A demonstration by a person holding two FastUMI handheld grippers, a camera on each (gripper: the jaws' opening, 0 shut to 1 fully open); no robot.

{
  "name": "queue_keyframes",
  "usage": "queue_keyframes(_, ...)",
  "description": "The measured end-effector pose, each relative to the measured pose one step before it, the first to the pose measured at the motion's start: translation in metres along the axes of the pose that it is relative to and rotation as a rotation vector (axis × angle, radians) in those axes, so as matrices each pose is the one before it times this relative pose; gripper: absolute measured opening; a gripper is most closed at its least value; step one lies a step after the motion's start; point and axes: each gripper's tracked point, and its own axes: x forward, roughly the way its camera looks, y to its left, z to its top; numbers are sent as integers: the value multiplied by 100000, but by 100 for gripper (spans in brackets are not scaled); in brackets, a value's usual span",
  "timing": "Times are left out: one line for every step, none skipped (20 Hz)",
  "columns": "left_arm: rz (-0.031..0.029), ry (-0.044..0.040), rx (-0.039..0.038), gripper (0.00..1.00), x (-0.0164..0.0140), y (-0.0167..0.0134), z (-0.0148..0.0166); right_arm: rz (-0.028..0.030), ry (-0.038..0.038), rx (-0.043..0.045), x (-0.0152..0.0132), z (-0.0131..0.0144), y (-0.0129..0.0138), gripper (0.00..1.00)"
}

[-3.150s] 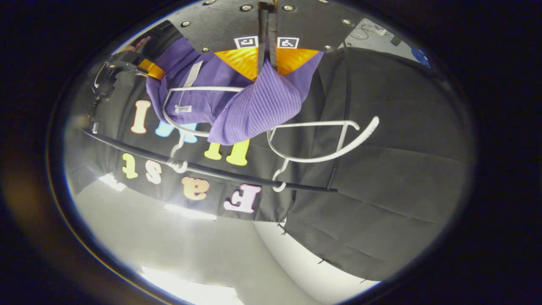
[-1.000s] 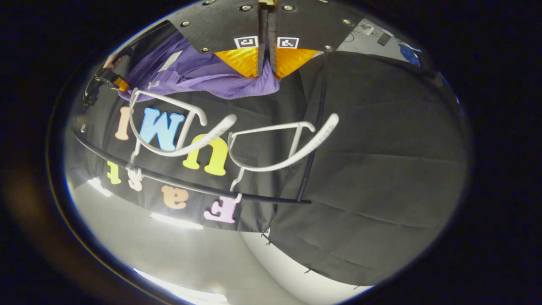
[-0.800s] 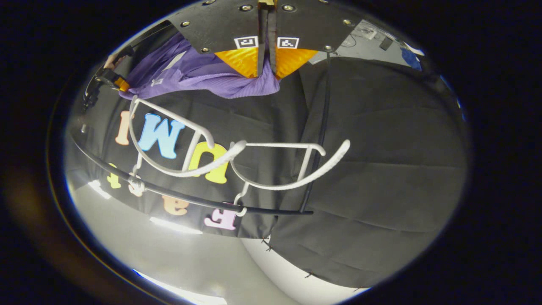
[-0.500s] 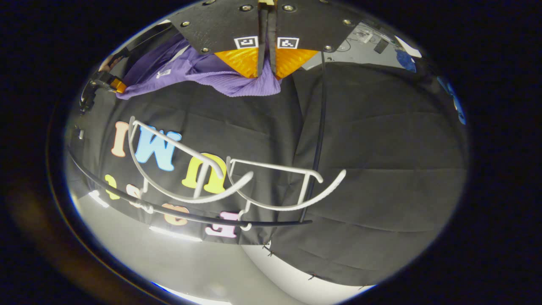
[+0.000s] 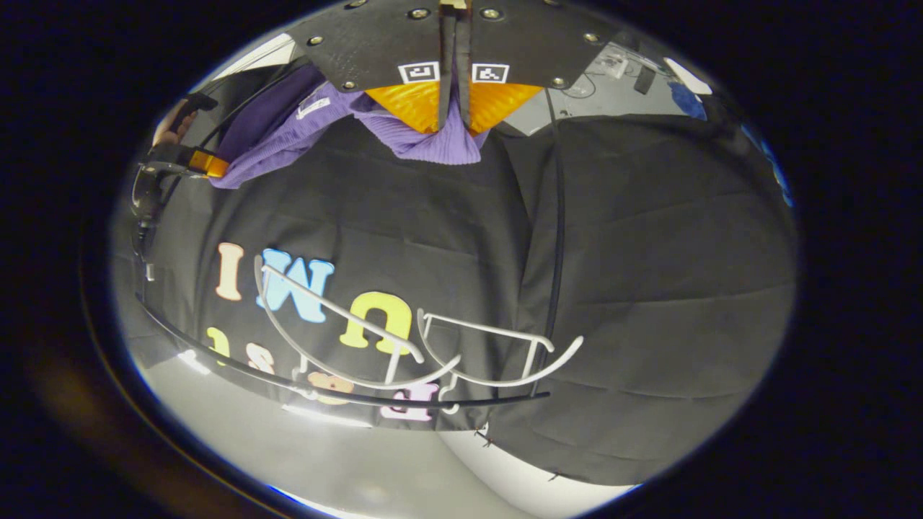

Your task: Grasp the clothes on the hanger with both hands and then place them into the laundry hamper below.

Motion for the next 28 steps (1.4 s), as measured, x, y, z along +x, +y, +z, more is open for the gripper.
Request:
queue_keyframes(-2237, 1391, 72, 1, 101, 107, -695, 319, 1238, -980, -833, -467, 852, 0)
queue_keyframes(-2530, 1558, -109, 1, 47, 197, -697, -182, 1229, -192, -878, -543, 772, 0)
queue_keyframes(-1873, 2741, -104, 1, 50, 307, -742, -480, 2169, 732, -1436, -254, 926, 0)
queue_keyframes(-909, 2130, 593, 1, -110, 499, -391, -27, 2753, 1392, -802, -801, 954, 0)
queue_keyframes(-1244, 815, 565, 1, -19, 163, 318, -384, 1782, 1486, -664, -446, 1032, 0)
queue_keyframes(-2463, 696, -228, 1, 119, -45, 273, -1183, 1378, 1156, -819, -387, 814, 0)
queue_keyframes(-3312, 1349, -387, 1, -133, 71, -195, -1561, 1310, 561, -840, -431, 638, 0)
queue_keyframes(-2721, 1680, 640, 1, -223, 112, -387, -1897, 966, 319, -878, -380, 574, 0)
queue_keyframes(-1919, 2062, 1422, 1, -461, 334, -704, -1860, 973, 356, -184, -986, 589, 0)
queue_keyframes(-2449, 2197, 972, 1, -56, 381, -862, -2273, 1136, 237, -1025, -656, 515, 0)
queue_keyframes(-2724, 2513, 175, 1, -189, 329, -1194, -2552, 1001, 630, -1197, -778, 409, 0)
queue_keyframes(-2812, 2434, -280, 1, -121, 346, -1255, -2520, 1102, 1120, -1226, -813, 381, 0)
queue_keyframes(-2814, 2423, -255, 1, -74, 502, -1135, -2554, 1347, 1588, -1222, -1135, 246, 0)
queue_keyframes(-2628, 2176, 268, 1, -82, 448, -1012, -2603, 1563, 1613, -1237, -1093, 228, 0)
queue_keyframes(-2238, 2284, 1430, 1, 16, 591, -753, -2760, 1665, 1493, -1067, -1340, 121, 0)
queue_keyframes(-1199, 2597, 2089, 1, -37, 665, -784, -2078, 1665, 1450, -1027, -1331, 128, 0)
queue_keyframes(-645, 2608, 1904, 1, 2, 620, -808, -1700, 2346, 1610, -753, -1481, 262, 0)
queue_keyframes(-1000, 2300, 1191, 1, -75, 412, -872, -968, 2807, 1353, -664, -1386, 109, 0)
queue_keyframes(-1369, 1633, 799, 6, 3, 170, -693, -1105, 2195, 742, -369, -1212, -32, 0)
queue_keyframes(-660, 1340, 1003, 1, 184, 170, -655, -914, 2031, 110, -243, -1064, -58, 0)
queue_keyframes(-340, 1580, 1329, 1, 462, 37, -624, -918, 1870, 501, 162, -1016, -131, 0)
queue_keyframes(-391, 1293, 2324, 6, 547, -33, -629, -827, 1409, 830, 129, -966, -156, 0)
queue_keyframes(564, 1574, 2349, 6, 596, 111, -577, -512, 1448, 1033, 265, -957, -8, 0)
queue_keyframes(711, 2632, 1440, 1, 569, 131, -856, -248, 2000, 853, 401, -804, 93, 0)
queue_keyframes(-190, 1449, 535, 1, 722, -265, -855, -379, 798, 1135, 607, -596, 71, 0)
queue_keyframes(-1416, 1356, 188, 1, 775, -388, -697, -239, -31, 847, 513, -209, 214, 0)
queue_keyframes(-722, 1295, 537, 1, 541, 8, -382, 500, 802, 63, 672, -459, 449, 0)
queue_keyframes(-354, 1315, 1014, 1, 409, 47, -481, 1438, 1771, -635, 584, -672, 561, 0)
